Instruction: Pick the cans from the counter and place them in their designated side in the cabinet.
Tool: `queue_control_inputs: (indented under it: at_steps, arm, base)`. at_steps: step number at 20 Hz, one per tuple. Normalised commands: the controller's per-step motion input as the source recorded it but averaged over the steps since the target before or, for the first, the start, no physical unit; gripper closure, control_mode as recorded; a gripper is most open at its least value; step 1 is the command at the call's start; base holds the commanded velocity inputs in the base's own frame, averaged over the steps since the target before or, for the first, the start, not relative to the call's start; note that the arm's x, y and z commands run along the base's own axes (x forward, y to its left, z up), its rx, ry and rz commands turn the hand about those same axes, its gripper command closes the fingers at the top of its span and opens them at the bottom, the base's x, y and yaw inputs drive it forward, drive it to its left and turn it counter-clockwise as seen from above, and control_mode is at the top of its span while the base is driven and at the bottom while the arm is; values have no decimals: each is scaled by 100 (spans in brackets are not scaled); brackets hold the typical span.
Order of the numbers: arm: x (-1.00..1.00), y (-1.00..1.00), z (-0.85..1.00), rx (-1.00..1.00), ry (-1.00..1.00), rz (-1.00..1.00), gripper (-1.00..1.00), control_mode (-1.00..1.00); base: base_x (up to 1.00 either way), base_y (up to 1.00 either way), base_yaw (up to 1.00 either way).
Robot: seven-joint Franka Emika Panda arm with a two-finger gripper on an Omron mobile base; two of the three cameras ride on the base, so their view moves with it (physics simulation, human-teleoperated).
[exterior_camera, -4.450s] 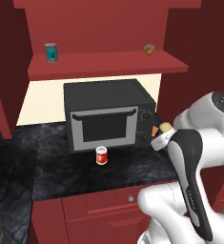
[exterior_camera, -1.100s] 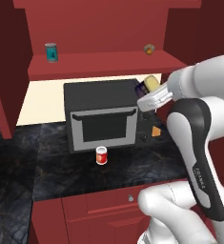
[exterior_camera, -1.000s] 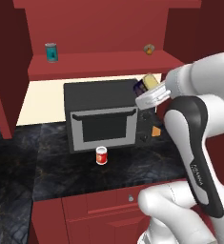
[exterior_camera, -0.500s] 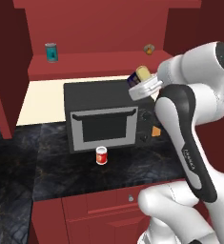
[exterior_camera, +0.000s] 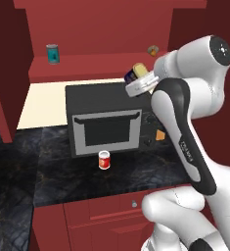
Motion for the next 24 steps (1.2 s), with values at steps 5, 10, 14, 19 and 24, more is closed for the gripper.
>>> queue_control_inputs:
  at_steps: [5, 10, 14, 19, 24]
  arm:
    - [25, 13, 1, 1, 0, 2, 100, -100]
    - [23, 15, 6, 0, 0, 0, 100, -100]
    - [28, 15, 6, 0, 0, 0, 100, -100]
    - [30, 14, 2, 0, 1, 2, 100, -100]
    - [32, 16, 1, 0, 1, 2, 100, -100]
  base:
    - [0, 0, 0]
    - [0, 0, 0]
    - [0, 0, 0]
    - [0, 0, 0]
    - [0, 0, 0]
